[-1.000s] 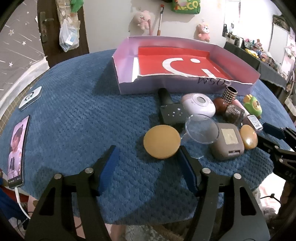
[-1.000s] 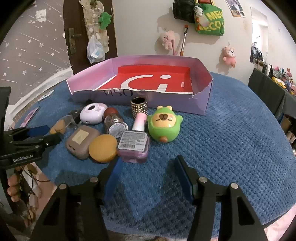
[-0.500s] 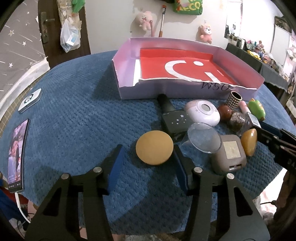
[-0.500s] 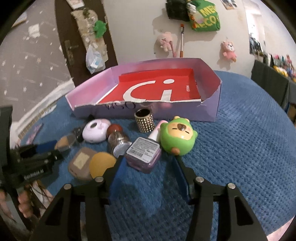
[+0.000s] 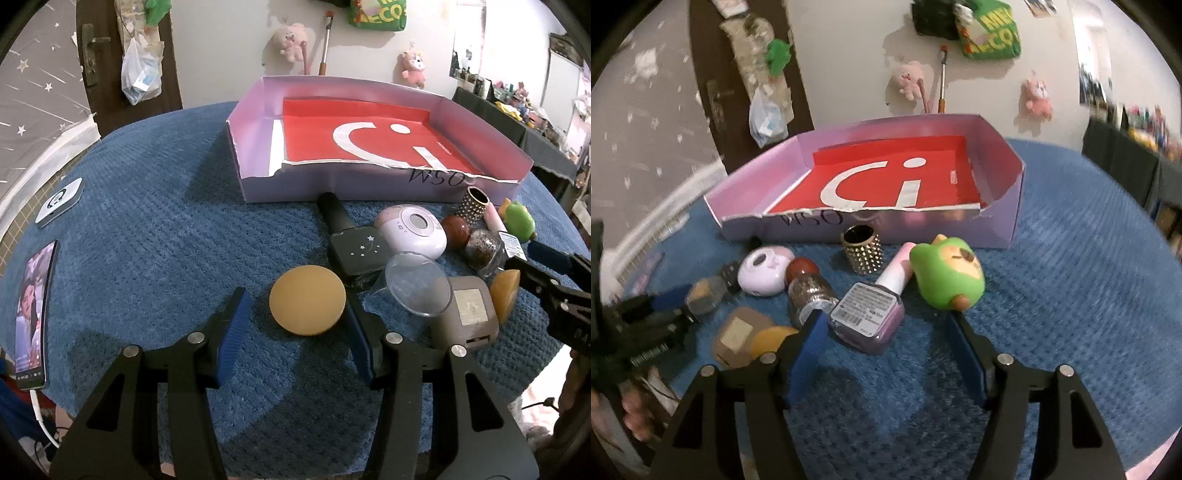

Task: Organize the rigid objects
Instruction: 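Close left tool on the orange sponge while right tool closes on the nail polish bottle, then carry the sponge with left tool into the red box while right tool carries the polish there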

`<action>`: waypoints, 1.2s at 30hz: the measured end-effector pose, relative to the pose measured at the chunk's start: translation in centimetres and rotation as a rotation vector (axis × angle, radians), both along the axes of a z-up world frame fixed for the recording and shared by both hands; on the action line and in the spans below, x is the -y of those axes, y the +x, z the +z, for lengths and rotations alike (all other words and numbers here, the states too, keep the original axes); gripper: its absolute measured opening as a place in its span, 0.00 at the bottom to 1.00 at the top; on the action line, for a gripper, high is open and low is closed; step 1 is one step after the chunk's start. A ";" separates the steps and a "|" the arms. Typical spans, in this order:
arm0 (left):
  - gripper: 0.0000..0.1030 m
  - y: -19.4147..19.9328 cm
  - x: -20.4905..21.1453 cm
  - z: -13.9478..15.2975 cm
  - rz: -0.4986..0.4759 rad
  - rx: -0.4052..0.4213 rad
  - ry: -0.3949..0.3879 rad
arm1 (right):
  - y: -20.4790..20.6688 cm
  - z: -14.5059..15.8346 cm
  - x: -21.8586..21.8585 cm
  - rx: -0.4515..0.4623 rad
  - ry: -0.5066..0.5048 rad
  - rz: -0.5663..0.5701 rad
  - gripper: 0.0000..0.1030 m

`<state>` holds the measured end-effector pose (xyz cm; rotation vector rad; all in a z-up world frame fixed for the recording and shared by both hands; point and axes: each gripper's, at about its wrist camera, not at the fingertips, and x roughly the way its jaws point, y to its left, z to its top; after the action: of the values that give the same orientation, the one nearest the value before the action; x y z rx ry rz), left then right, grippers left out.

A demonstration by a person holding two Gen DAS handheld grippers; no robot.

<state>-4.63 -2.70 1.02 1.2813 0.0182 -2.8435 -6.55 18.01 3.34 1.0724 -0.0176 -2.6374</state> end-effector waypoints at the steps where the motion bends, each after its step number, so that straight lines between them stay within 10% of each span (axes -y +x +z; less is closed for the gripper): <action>1: 0.47 0.1 0.0 0.0 0.000 0.000 -0.001 | 0.2 0.1 0.2 -0.005 0.034 0.003 0.66; 6: 0.47 0.1 -0.1 0.0 0.003 -0.001 -0.007 | 1.3 0.4 0.2 -0.012 0.076 -0.011 0.60; 14: 0.47 0.0 -0.3 0.0 0.001 -0.005 -0.013 | -1.0 0.3 -1.1 0.102 -0.198 0.020 0.49; 20: 0.38 0.2 -0.4 0.0 -0.019 -0.008 -0.006 | -0.6 0.1 0.6 0.052 -0.019 0.042 0.42; 36: 0.34 0.6 -0.6 0.6 -0.012 -0.026 -0.019 | -0.3 -0.1 1.3 -0.007 0.076 0.051 0.38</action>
<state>-4.00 -2.05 1.61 1.2455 -0.0157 -2.8632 -6.82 16.68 3.24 1.0734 0.1111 -2.6154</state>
